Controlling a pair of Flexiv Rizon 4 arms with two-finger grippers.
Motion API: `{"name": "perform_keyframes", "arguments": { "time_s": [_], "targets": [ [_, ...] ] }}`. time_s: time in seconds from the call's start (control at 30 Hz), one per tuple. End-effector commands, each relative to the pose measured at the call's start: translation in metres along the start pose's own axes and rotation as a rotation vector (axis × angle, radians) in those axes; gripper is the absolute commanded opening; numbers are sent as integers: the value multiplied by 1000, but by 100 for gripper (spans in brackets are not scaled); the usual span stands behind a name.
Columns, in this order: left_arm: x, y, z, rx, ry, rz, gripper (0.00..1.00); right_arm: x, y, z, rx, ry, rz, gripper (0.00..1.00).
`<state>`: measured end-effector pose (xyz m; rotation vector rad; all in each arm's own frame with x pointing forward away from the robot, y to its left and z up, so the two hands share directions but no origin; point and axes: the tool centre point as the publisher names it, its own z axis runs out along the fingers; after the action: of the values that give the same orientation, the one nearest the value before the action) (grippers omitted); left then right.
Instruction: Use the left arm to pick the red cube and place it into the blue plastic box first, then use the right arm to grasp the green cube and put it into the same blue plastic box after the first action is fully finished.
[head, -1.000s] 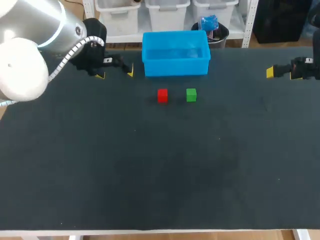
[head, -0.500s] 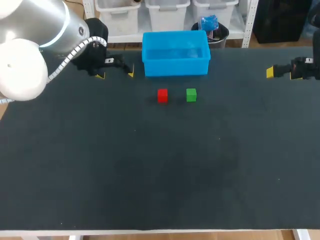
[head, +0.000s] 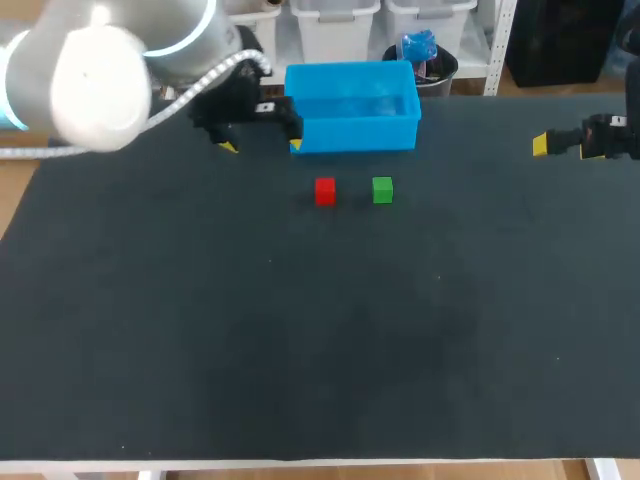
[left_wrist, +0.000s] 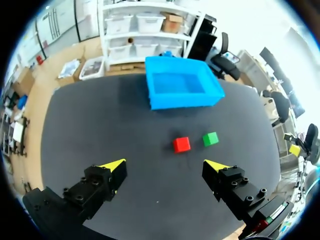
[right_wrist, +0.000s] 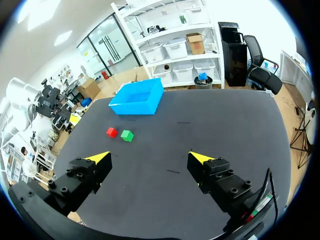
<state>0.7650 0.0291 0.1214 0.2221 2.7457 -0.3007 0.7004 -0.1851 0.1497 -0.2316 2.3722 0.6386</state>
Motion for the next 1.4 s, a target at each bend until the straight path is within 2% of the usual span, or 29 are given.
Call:
{"name": "perform_keyframes", "arguments": {
  "time_s": [0.03,0.43,0.67,1.0,1.4],
  "targets": [
    [-14,-14,14,-69,63,-5,100,0,0,0,1,0,-1,100],
    [-21,-32,39,-93,132,-6,100,0,0,0,1,0,-1,100],
    [-23,-39,63,-114,159,-6,100,0,0,0,1,0,-1,100],
    [-20,-44,92,-120,197,-23,100,0,0,0,1,0,-1,100],
    [-11,-47,113,-130,223,-51,100,0,0,0,1,0,-1,100]
  ]
}}
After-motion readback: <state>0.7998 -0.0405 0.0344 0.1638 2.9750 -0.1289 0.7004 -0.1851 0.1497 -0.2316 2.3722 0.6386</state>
